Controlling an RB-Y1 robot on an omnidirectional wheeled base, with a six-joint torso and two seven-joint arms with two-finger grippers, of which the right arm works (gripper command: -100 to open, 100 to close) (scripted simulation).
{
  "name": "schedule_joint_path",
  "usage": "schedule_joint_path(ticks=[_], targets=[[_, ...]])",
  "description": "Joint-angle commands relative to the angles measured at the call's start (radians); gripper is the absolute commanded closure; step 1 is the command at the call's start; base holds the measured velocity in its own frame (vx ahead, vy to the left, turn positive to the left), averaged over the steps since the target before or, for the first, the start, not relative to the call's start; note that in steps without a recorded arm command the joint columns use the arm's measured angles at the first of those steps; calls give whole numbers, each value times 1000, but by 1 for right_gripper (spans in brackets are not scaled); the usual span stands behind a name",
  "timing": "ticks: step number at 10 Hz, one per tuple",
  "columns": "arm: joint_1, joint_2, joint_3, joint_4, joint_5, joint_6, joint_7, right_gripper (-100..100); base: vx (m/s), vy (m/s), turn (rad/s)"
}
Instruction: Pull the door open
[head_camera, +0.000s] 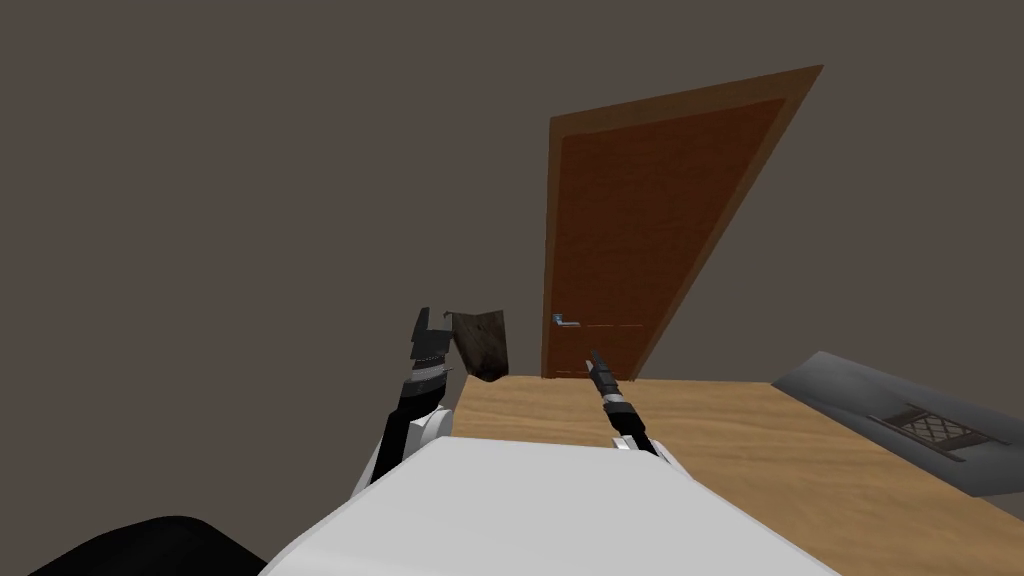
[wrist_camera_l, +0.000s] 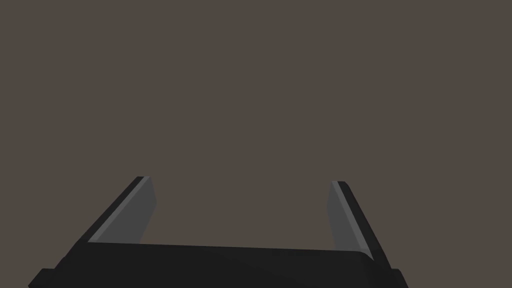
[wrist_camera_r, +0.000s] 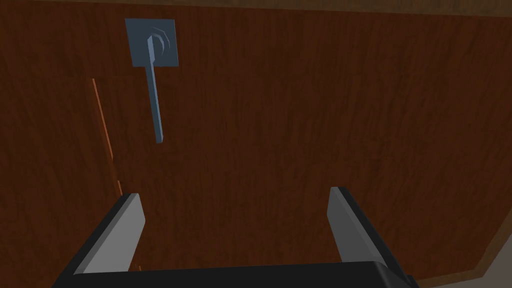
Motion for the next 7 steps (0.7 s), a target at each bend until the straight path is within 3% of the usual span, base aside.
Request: schedule_joint_path(ticks=[1,7], targets=[[-15,-7,-2,42,2,-7,-11,-100,119,14,18],[-72,-27,-8,204,10,-39,-46,-100,108,11,15]])
